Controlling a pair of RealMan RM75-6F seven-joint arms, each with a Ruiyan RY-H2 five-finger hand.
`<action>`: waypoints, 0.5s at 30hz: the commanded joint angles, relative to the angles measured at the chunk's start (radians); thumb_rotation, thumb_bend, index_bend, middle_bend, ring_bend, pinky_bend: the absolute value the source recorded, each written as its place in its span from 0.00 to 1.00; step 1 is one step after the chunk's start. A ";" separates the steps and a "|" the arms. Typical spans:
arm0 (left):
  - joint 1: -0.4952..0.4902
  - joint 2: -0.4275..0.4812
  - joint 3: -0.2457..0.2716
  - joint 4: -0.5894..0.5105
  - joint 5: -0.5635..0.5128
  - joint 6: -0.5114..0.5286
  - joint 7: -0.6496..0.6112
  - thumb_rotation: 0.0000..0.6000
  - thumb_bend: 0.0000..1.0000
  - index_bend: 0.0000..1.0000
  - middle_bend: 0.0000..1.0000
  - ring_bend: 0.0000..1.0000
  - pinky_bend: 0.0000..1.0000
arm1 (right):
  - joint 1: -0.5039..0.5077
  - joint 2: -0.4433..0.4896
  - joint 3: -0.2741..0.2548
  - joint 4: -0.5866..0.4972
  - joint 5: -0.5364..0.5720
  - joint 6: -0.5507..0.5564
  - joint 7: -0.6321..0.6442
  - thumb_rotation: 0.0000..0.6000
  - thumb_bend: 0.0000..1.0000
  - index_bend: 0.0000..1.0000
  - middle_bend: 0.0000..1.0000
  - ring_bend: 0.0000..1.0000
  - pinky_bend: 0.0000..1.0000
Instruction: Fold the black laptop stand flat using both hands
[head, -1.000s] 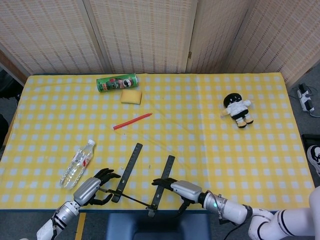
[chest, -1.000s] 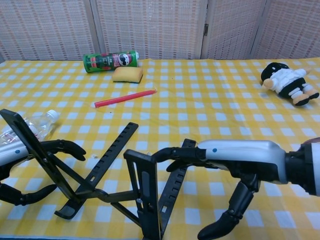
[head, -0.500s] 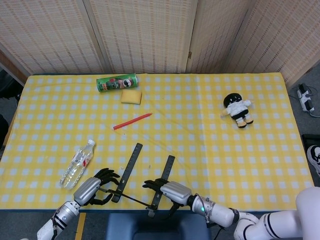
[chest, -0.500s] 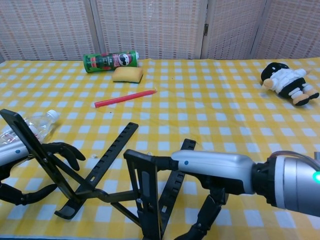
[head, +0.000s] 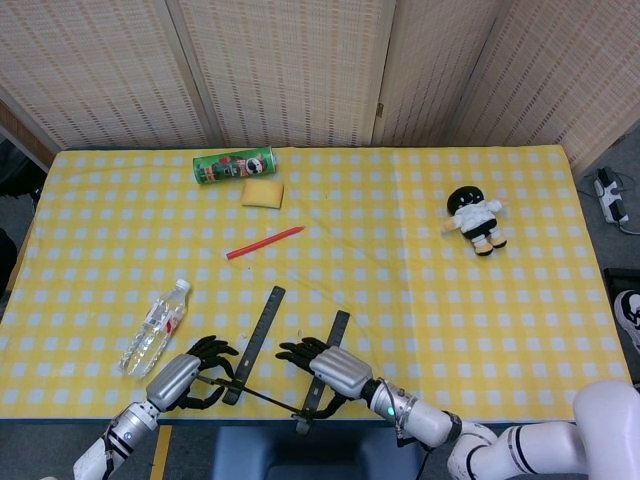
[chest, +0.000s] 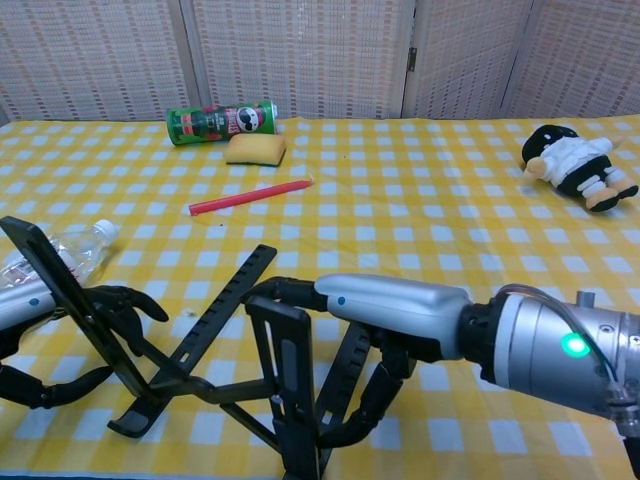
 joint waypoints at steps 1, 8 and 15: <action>0.001 0.000 -0.001 0.001 0.000 0.002 -0.001 1.00 0.50 0.47 0.26 0.14 0.02 | 0.005 0.021 -0.001 -0.025 0.004 -0.025 0.019 0.98 0.19 0.00 0.01 0.07 0.00; 0.000 0.001 -0.001 0.005 0.000 0.000 -0.006 1.00 0.50 0.47 0.26 0.14 0.02 | 0.024 0.120 -0.011 -0.095 -0.003 -0.073 0.019 0.98 0.19 0.00 0.01 0.08 0.00; -0.002 0.000 -0.003 0.002 0.000 -0.002 -0.003 1.00 0.50 0.46 0.26 0.14 0.02 | 0.024 0.147 0.009 -0.105 0.032 -0.070 -0.025 0.98 0.19 0.00 0.01 0.08 0.00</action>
